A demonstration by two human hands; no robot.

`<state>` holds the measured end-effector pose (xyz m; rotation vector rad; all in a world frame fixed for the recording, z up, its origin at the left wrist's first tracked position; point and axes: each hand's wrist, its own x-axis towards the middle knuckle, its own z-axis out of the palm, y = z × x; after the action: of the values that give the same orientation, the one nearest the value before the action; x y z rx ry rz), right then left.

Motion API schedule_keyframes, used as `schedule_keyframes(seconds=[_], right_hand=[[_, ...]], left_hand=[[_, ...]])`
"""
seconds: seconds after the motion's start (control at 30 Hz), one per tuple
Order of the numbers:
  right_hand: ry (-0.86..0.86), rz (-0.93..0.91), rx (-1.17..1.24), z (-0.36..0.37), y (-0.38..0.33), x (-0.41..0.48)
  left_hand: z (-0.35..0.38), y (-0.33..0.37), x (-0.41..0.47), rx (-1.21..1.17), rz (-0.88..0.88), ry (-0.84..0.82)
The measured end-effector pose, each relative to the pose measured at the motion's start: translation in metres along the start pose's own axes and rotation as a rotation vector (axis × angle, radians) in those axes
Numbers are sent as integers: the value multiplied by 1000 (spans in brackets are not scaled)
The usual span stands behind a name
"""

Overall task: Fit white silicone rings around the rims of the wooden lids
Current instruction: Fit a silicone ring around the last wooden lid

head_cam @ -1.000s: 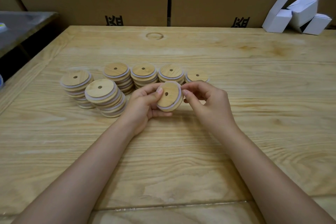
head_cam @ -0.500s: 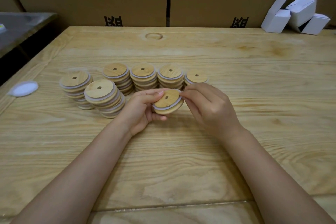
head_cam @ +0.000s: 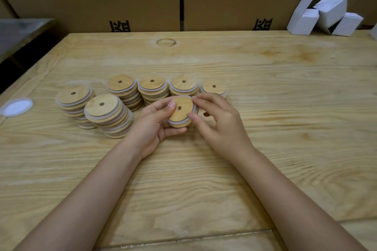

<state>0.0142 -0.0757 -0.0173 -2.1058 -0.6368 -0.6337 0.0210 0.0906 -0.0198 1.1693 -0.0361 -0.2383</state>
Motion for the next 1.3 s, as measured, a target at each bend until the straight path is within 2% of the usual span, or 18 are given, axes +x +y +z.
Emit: schedule_keyframes(seconds=[0.13,0.27,0.37,0.5,0.63,0.83,1.0,1.3], right_hand=[[-128,121,4,4,0,-2],[-108,153,32,8,-1,-3],[-89,111,23,9,-3,-3],[-86,-12,-103,6,-3,-2],[37,-33,-108,2,-1,2],[226,205,-100,-19,18,25],[141,367,-80,-24,41,39],[-9,358,-52,-11,56,47]], left_hand=[[2,-1,0,23,15,24],[5,-4,-1,41,46,54],[6,-6,-1,46,60,63],[7,-8,-3,134,85,47],[11,-8,-5,132,92,2],[14,-8,-6,264,56,-40],[14,-8,-8,418,57,-56],[14,-10,-6,451,79,-63]])
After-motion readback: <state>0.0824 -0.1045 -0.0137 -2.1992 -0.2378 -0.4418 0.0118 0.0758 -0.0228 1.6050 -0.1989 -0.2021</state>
